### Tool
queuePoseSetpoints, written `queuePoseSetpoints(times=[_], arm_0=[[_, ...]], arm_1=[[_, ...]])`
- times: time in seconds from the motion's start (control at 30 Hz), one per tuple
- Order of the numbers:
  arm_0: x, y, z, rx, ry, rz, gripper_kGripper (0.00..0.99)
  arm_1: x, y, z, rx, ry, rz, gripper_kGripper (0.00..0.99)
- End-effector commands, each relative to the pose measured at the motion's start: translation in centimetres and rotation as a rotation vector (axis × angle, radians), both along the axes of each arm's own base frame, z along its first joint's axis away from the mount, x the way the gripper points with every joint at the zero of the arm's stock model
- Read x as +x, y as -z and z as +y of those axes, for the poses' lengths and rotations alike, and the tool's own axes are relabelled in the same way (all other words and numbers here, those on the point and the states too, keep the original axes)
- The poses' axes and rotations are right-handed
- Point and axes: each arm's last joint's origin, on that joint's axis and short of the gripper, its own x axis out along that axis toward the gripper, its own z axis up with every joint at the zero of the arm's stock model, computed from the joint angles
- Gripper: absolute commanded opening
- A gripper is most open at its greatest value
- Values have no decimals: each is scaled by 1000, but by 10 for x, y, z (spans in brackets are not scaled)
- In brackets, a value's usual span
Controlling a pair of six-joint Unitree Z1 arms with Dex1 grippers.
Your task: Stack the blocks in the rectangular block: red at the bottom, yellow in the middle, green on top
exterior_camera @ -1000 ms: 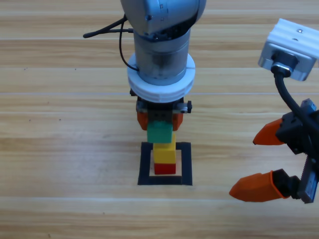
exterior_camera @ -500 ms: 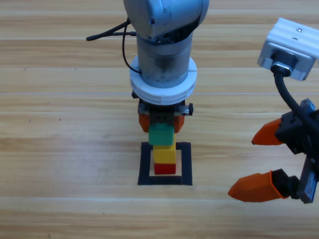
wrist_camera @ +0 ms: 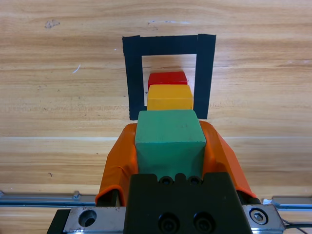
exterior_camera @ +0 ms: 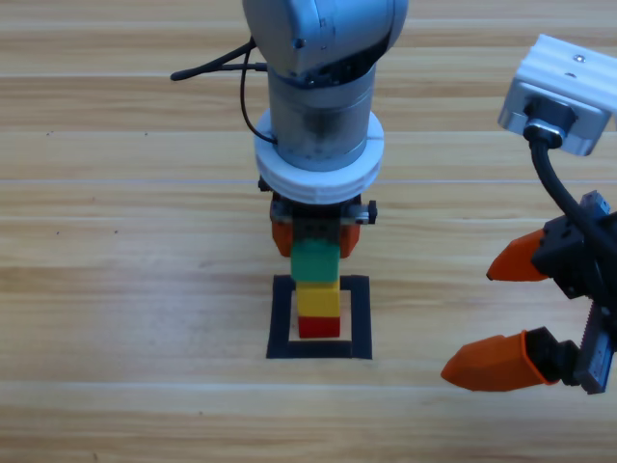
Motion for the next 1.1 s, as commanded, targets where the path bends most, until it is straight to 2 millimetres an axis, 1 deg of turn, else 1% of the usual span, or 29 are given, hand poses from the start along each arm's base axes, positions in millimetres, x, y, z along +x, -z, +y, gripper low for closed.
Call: queuePoseSetpoints(times=[0.03, 0.43, 1.1], arm_0=[[-4, 22, -18, 21, 29, 25, 0], [-6, 23, -18, 24, 27, 27, 0], [-6, 32, -17, 44, 23, 41, 0]], arm_1=[[-9, 0, -5, 19, -34, 2, 990], [-9, -1, -7, 22, -32, -2, 990], [-10, -4, -9, 32, -32, -7, 990]])
